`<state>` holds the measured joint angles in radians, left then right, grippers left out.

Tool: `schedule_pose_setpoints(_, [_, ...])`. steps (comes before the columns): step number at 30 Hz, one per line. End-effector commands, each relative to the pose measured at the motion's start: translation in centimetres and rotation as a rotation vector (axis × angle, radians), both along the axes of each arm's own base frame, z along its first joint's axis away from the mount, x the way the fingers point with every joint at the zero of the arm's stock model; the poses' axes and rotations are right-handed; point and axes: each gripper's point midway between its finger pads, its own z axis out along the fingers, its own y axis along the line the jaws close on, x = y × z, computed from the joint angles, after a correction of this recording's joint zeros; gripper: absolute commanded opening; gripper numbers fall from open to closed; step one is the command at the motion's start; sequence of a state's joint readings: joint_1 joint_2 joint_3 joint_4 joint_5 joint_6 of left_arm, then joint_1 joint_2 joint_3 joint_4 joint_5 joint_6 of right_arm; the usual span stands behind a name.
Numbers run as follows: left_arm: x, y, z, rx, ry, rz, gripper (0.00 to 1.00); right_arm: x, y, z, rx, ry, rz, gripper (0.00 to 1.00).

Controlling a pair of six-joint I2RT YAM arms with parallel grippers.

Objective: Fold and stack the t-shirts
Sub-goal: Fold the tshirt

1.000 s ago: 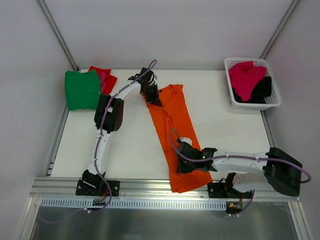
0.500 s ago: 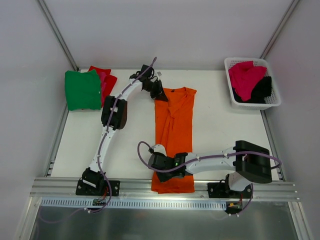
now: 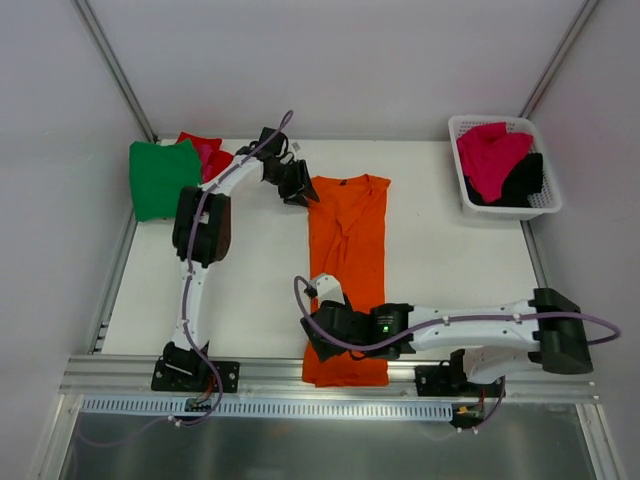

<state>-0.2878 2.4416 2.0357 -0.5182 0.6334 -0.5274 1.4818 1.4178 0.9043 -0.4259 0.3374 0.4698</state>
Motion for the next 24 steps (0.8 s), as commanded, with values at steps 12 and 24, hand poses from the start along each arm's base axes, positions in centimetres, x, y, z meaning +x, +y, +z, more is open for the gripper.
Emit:
schedule_pose_setpoints(12, [-16.1,4.9,9.9,0.293,-0.318,0.137,0.56,2.4,-3.8,4.1,0.090,-0.123,-0.134,0.66])
schedule_pose_setpoints(24, [-25.1,7.4,7.1,0.348,-0.335,0.202,0.55,1.6,-6.3,0.8,0.094,-0.039,-0.276,0.57])
